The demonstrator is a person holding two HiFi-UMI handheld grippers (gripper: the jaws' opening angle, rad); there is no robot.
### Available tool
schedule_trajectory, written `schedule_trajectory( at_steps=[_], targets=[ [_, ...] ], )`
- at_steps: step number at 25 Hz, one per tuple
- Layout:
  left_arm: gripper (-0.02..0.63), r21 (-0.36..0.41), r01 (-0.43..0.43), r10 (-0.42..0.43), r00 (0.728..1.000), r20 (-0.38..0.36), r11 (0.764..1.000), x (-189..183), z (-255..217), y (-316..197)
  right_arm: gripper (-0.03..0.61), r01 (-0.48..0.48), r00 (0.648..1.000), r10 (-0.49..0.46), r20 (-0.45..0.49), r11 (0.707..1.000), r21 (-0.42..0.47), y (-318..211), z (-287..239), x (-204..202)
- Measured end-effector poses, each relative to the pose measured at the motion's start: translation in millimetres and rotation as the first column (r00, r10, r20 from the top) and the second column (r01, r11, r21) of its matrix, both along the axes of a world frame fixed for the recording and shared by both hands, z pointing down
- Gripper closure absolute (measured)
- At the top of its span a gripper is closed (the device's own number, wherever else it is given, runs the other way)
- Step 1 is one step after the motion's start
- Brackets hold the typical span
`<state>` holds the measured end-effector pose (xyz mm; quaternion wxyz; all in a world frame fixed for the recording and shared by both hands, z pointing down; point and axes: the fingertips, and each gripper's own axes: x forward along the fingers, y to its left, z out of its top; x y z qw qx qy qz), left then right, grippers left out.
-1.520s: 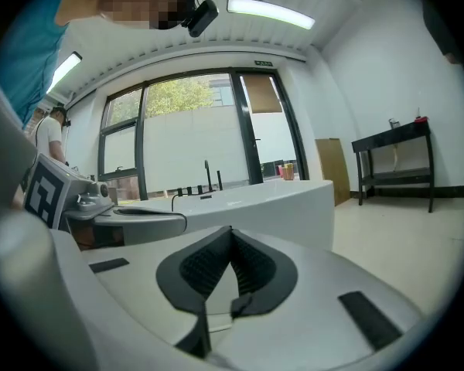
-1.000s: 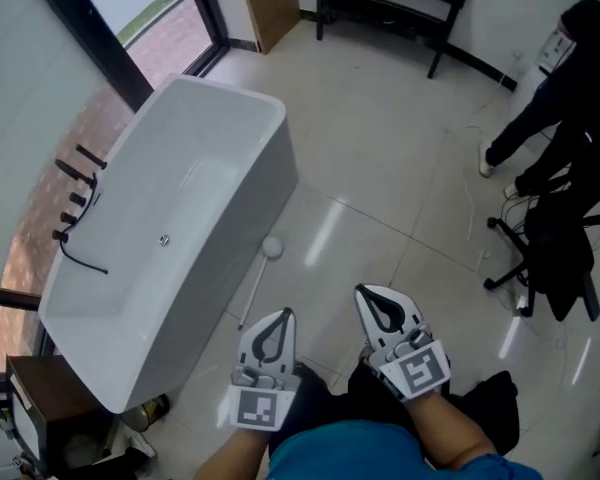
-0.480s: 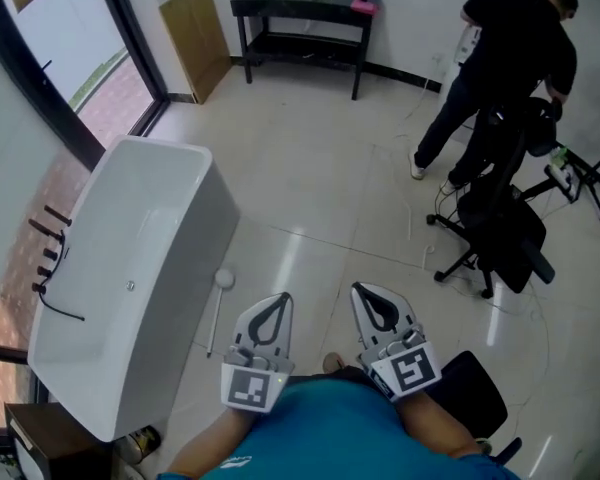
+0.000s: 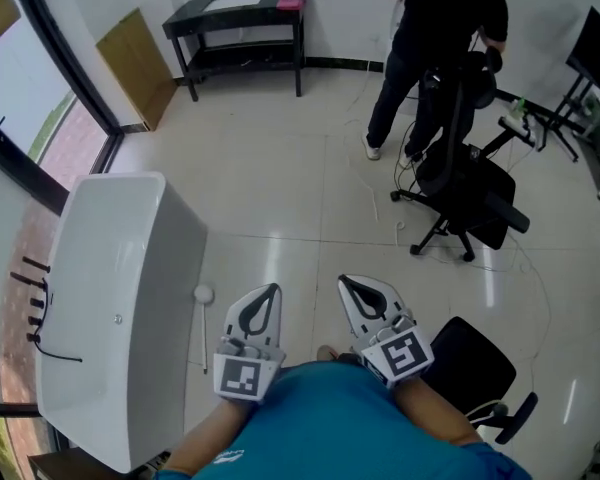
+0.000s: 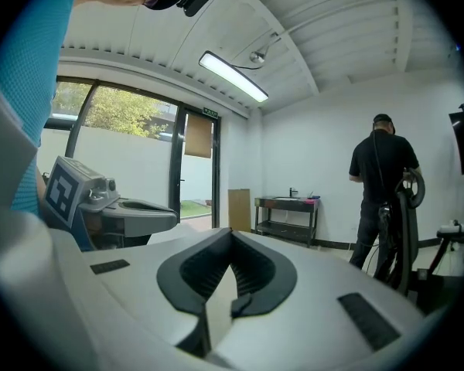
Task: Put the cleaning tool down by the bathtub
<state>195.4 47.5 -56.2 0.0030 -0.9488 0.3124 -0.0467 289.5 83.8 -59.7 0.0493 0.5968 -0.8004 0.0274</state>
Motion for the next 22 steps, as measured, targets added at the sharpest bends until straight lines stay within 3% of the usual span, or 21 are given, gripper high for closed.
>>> schedule_trajectory(
  at_steps=[8,22],
  targets=[
    [0.618,-0.020,-0.019,0.020,1.000,0.014,1.000,13,12,17,0.597,-0.006,0.999,0.007,0.050,1.000,-0.020,13,4,9],
    [0.618,-0.026,-0.013,0.013,1.000,0.015,1.000,13,15,27,0.597,-0.038,0.999,0.038,0.012,0.999,-0.025,18,8,21]
  ],
)
